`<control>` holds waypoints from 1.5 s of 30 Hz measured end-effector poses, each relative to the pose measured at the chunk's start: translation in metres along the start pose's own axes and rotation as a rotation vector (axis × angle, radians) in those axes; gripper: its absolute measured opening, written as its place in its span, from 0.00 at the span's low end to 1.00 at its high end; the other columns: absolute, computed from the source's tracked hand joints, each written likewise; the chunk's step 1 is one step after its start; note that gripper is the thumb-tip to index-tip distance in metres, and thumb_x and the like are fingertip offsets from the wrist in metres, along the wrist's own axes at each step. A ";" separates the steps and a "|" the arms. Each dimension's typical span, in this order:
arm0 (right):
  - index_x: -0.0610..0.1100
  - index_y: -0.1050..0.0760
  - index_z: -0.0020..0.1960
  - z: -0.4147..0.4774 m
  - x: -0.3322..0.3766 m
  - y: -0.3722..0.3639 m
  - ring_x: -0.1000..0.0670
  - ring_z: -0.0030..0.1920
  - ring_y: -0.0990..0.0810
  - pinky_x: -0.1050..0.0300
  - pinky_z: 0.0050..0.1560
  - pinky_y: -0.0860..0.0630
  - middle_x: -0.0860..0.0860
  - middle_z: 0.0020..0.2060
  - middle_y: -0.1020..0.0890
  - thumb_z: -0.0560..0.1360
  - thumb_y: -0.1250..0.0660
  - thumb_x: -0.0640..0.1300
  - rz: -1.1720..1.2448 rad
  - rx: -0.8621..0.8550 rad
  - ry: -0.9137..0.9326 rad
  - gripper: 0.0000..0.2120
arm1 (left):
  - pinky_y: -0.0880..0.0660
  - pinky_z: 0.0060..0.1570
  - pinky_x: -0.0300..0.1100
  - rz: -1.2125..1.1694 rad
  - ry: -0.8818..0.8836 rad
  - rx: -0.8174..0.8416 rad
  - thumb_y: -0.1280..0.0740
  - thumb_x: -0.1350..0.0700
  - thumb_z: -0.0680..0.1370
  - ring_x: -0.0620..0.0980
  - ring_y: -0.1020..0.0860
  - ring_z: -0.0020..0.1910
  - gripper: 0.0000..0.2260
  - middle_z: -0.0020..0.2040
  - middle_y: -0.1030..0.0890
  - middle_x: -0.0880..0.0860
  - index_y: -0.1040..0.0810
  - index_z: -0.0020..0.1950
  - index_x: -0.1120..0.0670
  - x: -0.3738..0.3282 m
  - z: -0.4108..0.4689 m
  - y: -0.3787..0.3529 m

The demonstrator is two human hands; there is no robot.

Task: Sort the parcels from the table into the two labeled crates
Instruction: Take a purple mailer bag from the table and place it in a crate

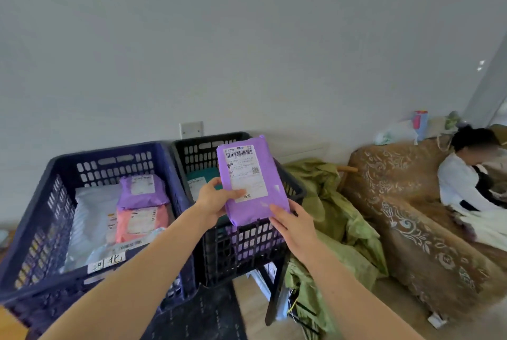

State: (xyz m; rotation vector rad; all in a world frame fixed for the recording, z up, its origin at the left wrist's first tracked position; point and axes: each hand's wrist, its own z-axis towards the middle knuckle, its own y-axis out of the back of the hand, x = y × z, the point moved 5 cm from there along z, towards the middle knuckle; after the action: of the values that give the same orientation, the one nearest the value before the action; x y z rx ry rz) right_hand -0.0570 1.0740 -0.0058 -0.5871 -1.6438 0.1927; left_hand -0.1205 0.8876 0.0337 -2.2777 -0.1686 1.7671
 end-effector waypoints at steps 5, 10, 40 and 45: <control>0.36 0.27 0.57 0.038 0.017 0.014 0.49 0.47 0.15 0.60 0.44 0.19 0.40 0.51 0.18 0.71 0.30 0.27 0.169 0.065 -0.032 0.16 | 0.19 0.40 0.50 -0.148 -0.030 -0.102 0.24 0.70 0.67 0.57 0.18 0.51 0.27 0.57 0.18 0.57 0.27 0.63 0.59 0.006 0.013 -0.034; 0.39 0.32 0.64 0.063 0.030 0.020 0.40 0.56 0.18 0.51 0.46 0.18 0.37 0.56 0.19 0.70 0.28 0.28 0.154 0.146 -0.048 0.25 | 0.19 0.38 0.48 -0.158 -0.061 -0.187 0.24 0.70 0.67 0.55 0.18 0.51 0.28 0.56 0.18 0.55 0.27 0.64 0.58 0.009 0.019 -0.053; 0.52 0.35 0.67 0.223 0.028 -0.001 0.42 0.51 0.16 0.45 0.41 0.18 0.42 0.56 0.19 0.68 0.26 0.29 -0.370 0.364 -0.250 0.35 | 0.20 0.44 0.43 0.587 -0.029 -0.201 0.26 0.62 0.73 0.49 0.17 0.46 0.29 0.48 0.17 0.53 0.32 0.71 0.50 -0.039 0.131 0.038; 0.52 0.38 0.71 0.243 0.024 -0.011 0.42 0.54 0.18 0.47 0.41 0.19 0.40 0.55 0.19 0.72 0.30 0.28 -0.519 0.312 -0.251 0.35 | 0.19 0.45 0.48 0.605 0.092 -0.185 0.26 0.64 0.72 0.55 0.18 0.49 0.28 0.55 0.19 0.58 0.32 0.69 0.55 -0.022 0.152 0.054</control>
State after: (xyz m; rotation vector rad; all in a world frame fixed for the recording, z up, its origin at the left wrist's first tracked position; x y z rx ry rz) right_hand -0.2956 1.1262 -0.0208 0.1129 -1.9029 0.1393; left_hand -0.2765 0.8499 0.0049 -2.7391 0.4395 1.9654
